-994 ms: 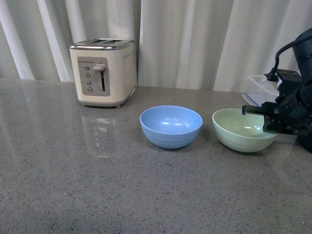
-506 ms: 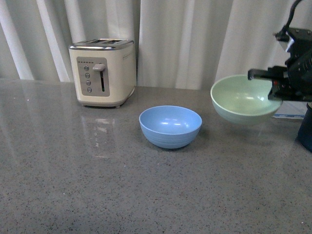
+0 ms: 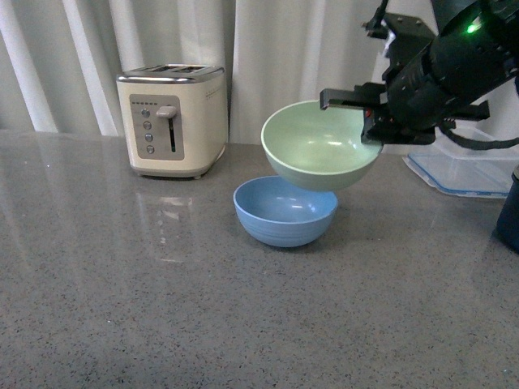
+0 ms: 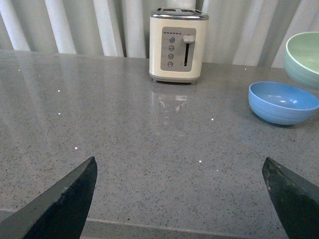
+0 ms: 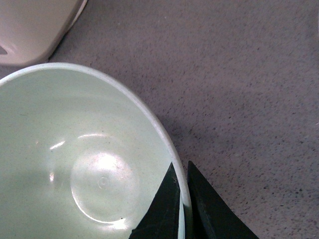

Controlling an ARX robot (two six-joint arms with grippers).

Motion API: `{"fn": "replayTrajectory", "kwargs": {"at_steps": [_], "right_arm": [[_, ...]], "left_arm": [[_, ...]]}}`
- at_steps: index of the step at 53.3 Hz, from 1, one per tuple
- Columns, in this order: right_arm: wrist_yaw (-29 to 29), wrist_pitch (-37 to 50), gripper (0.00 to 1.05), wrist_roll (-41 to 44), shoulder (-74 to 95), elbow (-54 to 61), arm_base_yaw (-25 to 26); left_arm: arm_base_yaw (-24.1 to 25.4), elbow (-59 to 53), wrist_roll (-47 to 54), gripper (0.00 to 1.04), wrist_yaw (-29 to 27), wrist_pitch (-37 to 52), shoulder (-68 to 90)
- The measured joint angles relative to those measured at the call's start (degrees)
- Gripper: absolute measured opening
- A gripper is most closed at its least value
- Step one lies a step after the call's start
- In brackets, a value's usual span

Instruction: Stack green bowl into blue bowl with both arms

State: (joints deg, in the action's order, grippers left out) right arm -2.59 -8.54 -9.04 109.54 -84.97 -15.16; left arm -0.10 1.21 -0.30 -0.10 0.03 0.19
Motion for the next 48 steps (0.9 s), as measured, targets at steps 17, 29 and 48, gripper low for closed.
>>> {"fn": "replayTrajectory", "kwargs": {"at_steps": [17, 29, 48], "right_arm": [[-2.4, -1.5, 0.02, -0.7, 4.7, -3.0, -2.7], [-4.8, -1.5, 0.02, -1.9, 7.4, -4.9, -4.3], [-7.3, 2.9, 0.26, -3.1, 9.7, -5.4, -5.0]], "left_arm": [[0.0, 0.0, 0.0, 0.98, 0.0, 0.0, 0.0], [0.0, 0.0, 0.0, 0.98, 0.0, 0.0, 0.0], [0.0, 0.0, 0.0, 0.98, 0.0, 0.0, 0.0]]}}
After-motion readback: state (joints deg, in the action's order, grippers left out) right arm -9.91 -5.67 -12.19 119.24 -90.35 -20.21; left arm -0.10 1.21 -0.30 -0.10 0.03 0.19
